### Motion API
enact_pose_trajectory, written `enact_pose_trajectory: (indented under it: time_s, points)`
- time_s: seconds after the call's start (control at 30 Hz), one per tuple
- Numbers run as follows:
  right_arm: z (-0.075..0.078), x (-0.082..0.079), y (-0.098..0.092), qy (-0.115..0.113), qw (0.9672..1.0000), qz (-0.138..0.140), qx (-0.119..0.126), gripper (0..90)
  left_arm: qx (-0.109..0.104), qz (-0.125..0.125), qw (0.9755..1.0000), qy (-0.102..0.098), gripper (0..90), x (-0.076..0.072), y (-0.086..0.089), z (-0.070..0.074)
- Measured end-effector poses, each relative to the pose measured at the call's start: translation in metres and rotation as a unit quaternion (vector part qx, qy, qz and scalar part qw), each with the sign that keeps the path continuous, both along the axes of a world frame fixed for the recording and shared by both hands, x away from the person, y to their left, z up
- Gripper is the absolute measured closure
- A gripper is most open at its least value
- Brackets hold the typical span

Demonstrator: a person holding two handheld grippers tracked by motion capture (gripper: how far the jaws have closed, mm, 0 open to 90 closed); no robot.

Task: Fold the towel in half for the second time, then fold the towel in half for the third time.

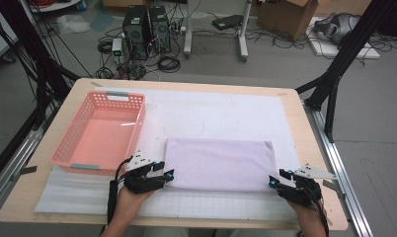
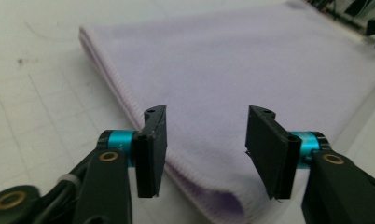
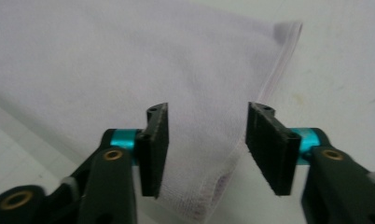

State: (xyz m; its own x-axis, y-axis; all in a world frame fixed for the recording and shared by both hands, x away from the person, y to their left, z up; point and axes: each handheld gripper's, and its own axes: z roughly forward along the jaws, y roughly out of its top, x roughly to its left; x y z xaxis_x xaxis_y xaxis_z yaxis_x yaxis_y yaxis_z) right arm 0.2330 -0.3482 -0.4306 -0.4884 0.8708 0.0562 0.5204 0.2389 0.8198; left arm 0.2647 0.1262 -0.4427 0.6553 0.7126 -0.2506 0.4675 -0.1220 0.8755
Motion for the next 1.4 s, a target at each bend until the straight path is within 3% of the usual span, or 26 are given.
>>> enact_pose_trajectory:
  time_s: [0.03, 0.1, 0.2, 0.27, 0.43, 0.93, 1.2, 1.4]
  points:
    - [0.001, -0.002, 0.0, -0.008, 1.0, -0.002, 0.001, 41.2, -0.019, -0.002, 0.9997, -0.012, 42.7, -0.002, 0.0, 0.004]
    - [0.005, -0.005, -0.002, -0.03, 0.9995, -0.006, 0.011, 36.4, -0.033, -0.005, 0.9988, -0.036, 33.7, -0.004, -0.003, 0.01]
    - [0.013, -0.01, -0.005, -0.069, 0.9972, -0.012, 0.025, 25.8, -0.037, 0.004, 0.9971, -0.066, 17.7, -0.008, -0.005, 0.014]
    - [0.017, -0.012, -0.006, -0.082, 0.996, -0.018, 0.031, 21.5, -0.043, 0.004, 0.9963, -0.074, 16.8, -0.008, -0.003, 0.014]
    - [0.018, -0.012, -0.006, -0.095, 0.9949, -0.012, 0.032, 20.0, -0.043, 0.013, 0.9964, -0.072, 16.9, -0.007, 0.001, 0.013]
    - [0.015, -0.008, -0.009, -0.081, 0.9962, -0.014, 0.03, 20.1, -0.035, 0.022, 0.9975, -0.058, 17.1, -0.005, 0.003, 0.01]
    - [0.014, -0.007, -0.008, -0.076, 0.9965, -0.01, 0.035, 20.0, -0.012, 0.011, 0.9992, -0.037, 19.0, -0.008, -0.001, 0.006]
    - [0.014, -0.003, -0.005, -0.058, 0.9977, -0.005, 0.035, 19.5, 0.01, 0.006, 0.9998, -0.016, 21.0, -0.009, -0.003, 0.003]
